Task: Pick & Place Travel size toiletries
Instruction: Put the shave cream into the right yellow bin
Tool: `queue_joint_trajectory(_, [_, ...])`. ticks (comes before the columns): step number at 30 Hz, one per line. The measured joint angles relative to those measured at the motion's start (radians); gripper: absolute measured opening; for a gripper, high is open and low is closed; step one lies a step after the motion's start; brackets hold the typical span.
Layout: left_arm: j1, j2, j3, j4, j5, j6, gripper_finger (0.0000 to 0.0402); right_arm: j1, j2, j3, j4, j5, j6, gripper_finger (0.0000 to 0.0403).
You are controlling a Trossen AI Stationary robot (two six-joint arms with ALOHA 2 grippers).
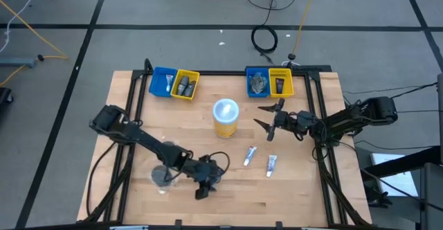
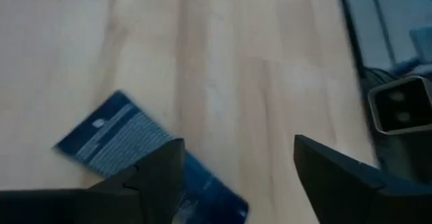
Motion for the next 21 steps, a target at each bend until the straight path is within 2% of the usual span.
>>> queue_joint_trajectory(3, [-0.001, 0.007, 0.034, -0.037, -0.042, 0.027, 0.0295, 0.0, 0.0, 0.0, 0.003, 0.0, -0.001, 0.0251])
queue_joint_trajectory(8, [-0.037, 0.007, 0.094, -0.206, -0.244, 0.088, 0.0301, 0.0, 0.0, 0.0, 0.003, -0.01, -0.001, 0.0251])
queue_joint_trajectory(11, [-0.052, 0.007, 0.096, -0.216, -0.281, -0.005, 0.0301, 0.0, 0.0, 0.0, 0.003, -0.049, -0.001, 0.0251])
queue_joint_trajectory(14, [-0.067, 0.007, 0.097, -0.228, -0.312, -0.118, 0.0301, 0.001, 0.0, 0.0, 0.006, -0.053, -0.005, 0.0251])
queue_joint_trajectory(19, [-0.106, 0.018, 0.097, -0.287, -0.424, -0.262, 0.0301, 0.001, 0.0, 0.0, 0.006, -0.052, -0.005, 0.0251])
queue_joint_trajectory(21, [-0.112, 0.041, 0.097, -0.284, -0.431, -0.297, 0.0301, 0.001, 0.0, 0.0, 0.006, -0.052, -0.006, 0.0251])
